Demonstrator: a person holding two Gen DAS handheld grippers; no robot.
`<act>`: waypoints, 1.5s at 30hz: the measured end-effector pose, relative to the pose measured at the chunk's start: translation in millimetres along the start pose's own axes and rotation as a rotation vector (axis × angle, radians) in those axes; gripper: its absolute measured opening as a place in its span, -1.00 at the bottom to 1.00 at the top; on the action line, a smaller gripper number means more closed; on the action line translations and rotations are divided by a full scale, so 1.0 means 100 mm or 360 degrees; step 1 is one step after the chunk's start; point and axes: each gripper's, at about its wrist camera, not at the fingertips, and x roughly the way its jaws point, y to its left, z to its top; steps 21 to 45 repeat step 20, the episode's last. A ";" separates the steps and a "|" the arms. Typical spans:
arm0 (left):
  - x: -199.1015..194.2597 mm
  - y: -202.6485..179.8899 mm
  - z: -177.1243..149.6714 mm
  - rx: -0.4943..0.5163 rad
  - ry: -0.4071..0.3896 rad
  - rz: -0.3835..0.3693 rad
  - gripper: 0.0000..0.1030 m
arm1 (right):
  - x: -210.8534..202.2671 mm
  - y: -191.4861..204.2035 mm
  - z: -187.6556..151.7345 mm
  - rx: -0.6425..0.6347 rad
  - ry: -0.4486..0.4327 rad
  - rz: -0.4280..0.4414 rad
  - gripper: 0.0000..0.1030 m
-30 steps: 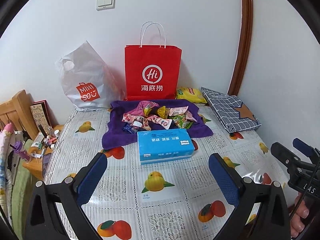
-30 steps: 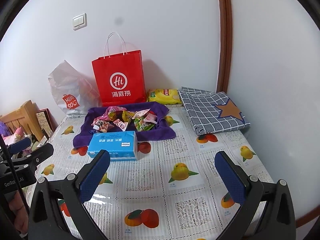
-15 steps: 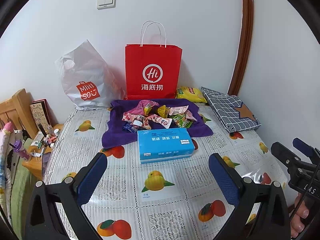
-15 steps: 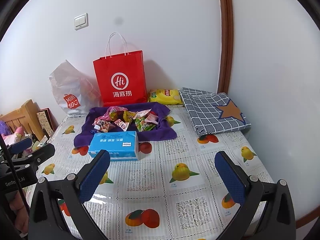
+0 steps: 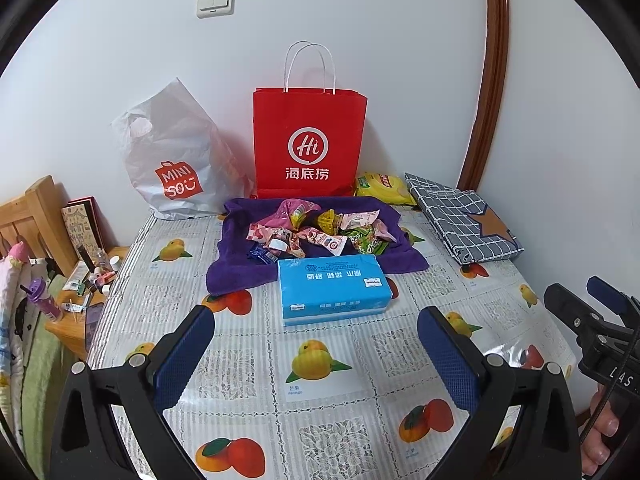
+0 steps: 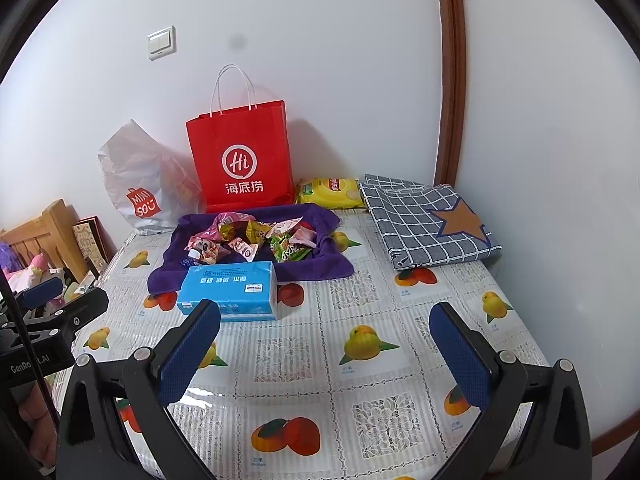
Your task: Organize snacks
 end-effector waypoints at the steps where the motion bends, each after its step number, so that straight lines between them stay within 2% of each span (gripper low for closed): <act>1: 0.00 0.00 0.00 0.0002 0.0001 0.0001 0.99 | 0.00 0.00 0.00 -0.0002 0.0001 0.0000 1.00; 45: 0.00 0.00 -0.01 -0.0004 -0.0007 0.0003 0.99 | -0.01 0.04 0.00 -0.0004 -0.0005 0.0002 1.00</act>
